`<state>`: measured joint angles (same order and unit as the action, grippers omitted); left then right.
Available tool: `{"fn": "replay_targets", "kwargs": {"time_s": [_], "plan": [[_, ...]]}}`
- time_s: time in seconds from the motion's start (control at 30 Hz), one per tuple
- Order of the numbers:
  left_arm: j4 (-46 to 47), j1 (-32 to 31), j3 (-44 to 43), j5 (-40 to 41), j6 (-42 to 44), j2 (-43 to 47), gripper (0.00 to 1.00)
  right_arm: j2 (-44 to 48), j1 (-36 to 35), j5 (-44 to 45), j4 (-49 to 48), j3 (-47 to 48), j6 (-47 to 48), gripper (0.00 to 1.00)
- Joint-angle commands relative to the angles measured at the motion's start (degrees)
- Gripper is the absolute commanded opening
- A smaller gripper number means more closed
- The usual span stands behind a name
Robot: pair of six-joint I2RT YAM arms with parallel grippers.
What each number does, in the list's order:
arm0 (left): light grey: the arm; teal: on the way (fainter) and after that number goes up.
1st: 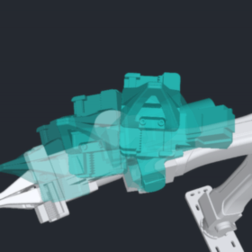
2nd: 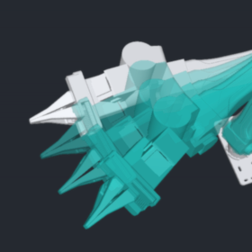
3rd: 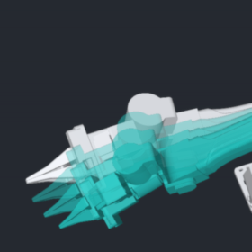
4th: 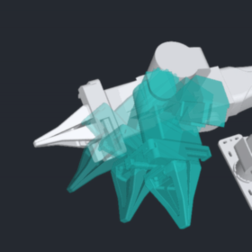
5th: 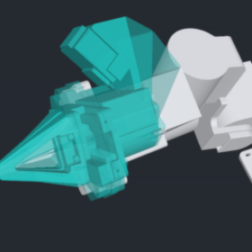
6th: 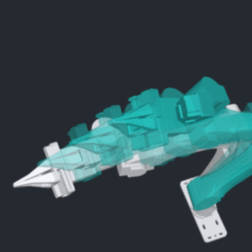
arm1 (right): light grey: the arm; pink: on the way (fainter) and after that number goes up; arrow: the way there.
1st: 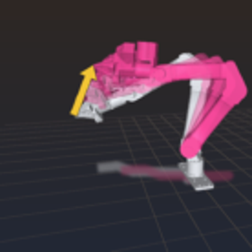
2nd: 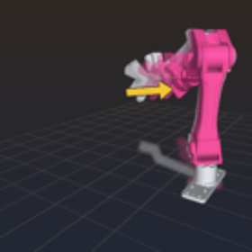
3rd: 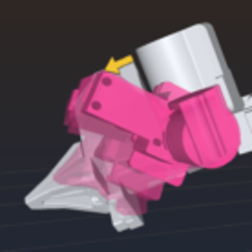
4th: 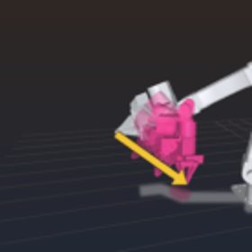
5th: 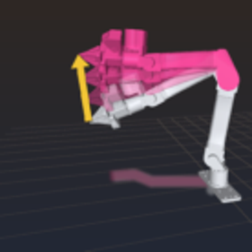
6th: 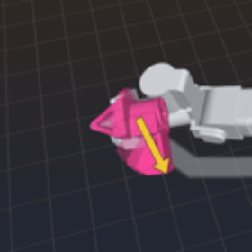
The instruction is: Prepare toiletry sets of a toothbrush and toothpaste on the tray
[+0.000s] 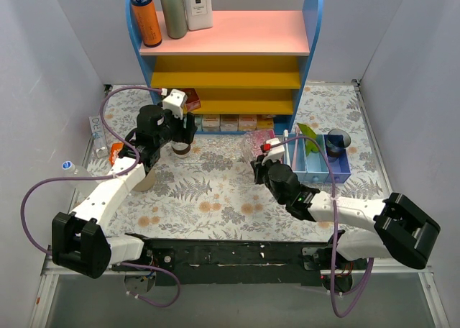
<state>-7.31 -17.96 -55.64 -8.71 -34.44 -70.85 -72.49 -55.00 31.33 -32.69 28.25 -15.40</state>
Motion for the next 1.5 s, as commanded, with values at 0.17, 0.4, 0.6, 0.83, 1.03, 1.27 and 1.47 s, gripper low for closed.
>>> {"fn": "replay_targets", "kwargs": {"time_s": [0.17, 0.4, 0.6, 0.83, 1.03, 1.27, 1.47], "plan": [[0.19, -1.73, -0.17, 2.21, -0.02, 0.71, 0.64, 5.51, -0.46, 2.86, 1.31, 2.42, 4.84, 0.01], [0.72, -3.22, -0.26, 0.37, -0.81, 1.59, 0.63, 10.25, -0.02, -6.26, 6.31, 4.71, 7.22, 0.01], [2.65, -4.28, 0.26, -4.81, -3.09, 3.61, 0.62, 12.99, 6.83, -28.10, 15.27, 11.45, 6.52, 0.01], [9.94, -5.07, 3.16, -20.98, -7.83, 6.42, 0.63, 9.21, 16.14, -52.58, 24.33, 17.88, 5.12, 0.01], [11.88, -7.26, 3.08, -25.39, -10.56, 5.11, 0.64, 7.01, 19.84, -63.32, 23.20, 20.53, -2.08, 0.01], [11.27, -11.40, 3.70, -22.23, -9.51, 4.32, 0.64, 5.17, 22.74, -69.65, 16.52, 20.62, -12.02, 0.01], [8.81, -12.45, 2.38, -17.40, -9.16, 2.30, 0.64, 5.25, 24.94, -72.37, 13.98, 19.21, -15.36, 0.01]]}}
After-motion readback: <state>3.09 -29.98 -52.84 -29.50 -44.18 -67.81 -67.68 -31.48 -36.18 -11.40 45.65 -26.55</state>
